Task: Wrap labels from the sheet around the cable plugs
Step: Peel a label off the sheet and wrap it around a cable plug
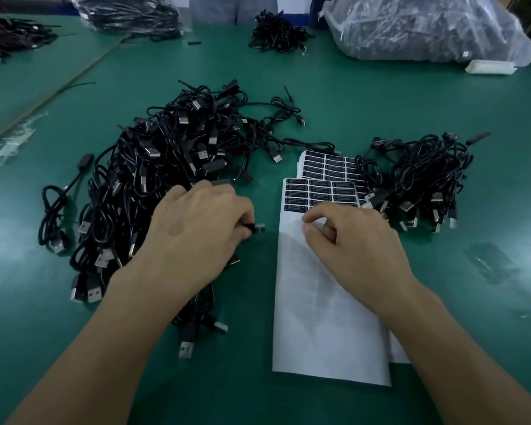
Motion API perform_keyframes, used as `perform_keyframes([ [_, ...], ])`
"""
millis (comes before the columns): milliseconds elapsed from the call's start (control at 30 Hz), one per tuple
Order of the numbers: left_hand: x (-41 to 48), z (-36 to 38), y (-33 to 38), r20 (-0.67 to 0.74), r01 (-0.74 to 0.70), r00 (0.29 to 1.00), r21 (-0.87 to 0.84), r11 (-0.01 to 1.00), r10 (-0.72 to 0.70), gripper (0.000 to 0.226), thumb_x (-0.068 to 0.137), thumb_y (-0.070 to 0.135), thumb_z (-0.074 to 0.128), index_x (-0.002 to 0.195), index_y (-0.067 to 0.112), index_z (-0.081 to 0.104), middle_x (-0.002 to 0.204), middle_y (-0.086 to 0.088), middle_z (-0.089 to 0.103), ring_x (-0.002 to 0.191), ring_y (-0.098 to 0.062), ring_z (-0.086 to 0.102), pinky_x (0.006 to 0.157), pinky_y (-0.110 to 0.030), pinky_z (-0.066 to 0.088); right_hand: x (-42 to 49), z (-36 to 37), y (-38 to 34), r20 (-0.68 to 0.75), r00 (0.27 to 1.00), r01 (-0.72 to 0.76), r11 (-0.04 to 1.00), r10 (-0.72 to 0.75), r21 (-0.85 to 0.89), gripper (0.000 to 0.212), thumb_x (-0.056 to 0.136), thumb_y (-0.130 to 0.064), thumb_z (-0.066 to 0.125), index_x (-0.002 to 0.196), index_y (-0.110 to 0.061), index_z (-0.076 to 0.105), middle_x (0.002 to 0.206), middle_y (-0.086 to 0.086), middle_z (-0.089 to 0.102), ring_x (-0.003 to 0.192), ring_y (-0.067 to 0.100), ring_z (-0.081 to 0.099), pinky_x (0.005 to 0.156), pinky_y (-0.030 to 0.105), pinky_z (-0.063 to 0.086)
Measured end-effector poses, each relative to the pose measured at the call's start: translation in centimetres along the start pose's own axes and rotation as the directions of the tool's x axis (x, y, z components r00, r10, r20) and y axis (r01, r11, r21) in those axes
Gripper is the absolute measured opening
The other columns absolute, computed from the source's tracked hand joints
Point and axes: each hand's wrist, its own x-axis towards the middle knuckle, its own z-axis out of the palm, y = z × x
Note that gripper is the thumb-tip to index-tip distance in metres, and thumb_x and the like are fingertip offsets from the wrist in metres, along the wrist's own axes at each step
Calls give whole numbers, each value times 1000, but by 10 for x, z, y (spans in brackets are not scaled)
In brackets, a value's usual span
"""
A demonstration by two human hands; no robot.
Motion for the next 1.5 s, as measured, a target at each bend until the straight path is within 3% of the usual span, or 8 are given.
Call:
perform_keyframes([
  [200,-2,-3,11,-476,-78,879,-182,980,-19,10,100,31,57,105,28,65,89,11,71,92,-22,62,82,-35,36,1,1,0,14,1000,15,998,-14,-55,15,94,-36,57,104,-34,67,62,-16,51,72,17,59,62,29,42],
  [433,3,9,11,-147,14,989,-61,998,-22,39,90,60,45,78,31,68,68,13,63,79,-15,60,85,-32,32,0,6,3,-1,1000,15,999,-15,-46,16,95,-42,54,106,-37,63,59,-18,45,71,14,56,65,31,45],
  [567,12,10,14,-209,110,971,-23,994,-112,57,100,57,29,65,22,57,55,6,50,51,-13,40,74,-34,33,1,9,5,-20,1000,11,998,-13,-61,16,94,-43,54,106,-37,62,60,-18,45,72,14,55,63,30,37],
  [667,27,9,14,-239,125,964,21,992,-116,21,104,28,44,101,24,64,84,2,66,76,-23,57,74,-34,35,1,10,6,-17,1000,20,997,-21,-80,17,95,-44,53,108,-37,62,63,-19,50,72,14,55,62,29,35],
  [800,59,8,11,-131,91,989,234,968,-61,38,93,11,58,129,23,58,131,0,57,123,-28,46,97,-41,37,1,10,5,-27,999,29,996,-31,-80,16,95,-44,52,106,-38,61,68,-17,56,73,17,59,61,30,36],
  [967,84,9,5,12,84,995,444,892,-99,30,86,10,62,114,20,55,110,1,58,114,-26,44,88,-37,30,1,11,6,-25,999,32,997,-34,-67,16,95,-42,51,106,-37,63,56,-18,38,65,12,51,60,29,39],
  [1233,92,15,-14,-76,92,995,424,901,-66,15,97,21,64,110,28,65,109,6,56,109,-23,45,80,-34,25,1,11,7,-28,999,18,998,-19,-57,16,95,-41,53,107,-37,64,52,-18,39,61,8,46,56,27,35],
  [1500,78,23,-21,-446,161,888,72,984,-113,17,97,4,55,114,9,55,102,-12,68,105,-37,54,84,-45,35,1,11,7,-8,1000,10,999,-10,-47,17,96,-42,51,108,-37,63,55,-16,41,63,12,50,60,29,39],
])
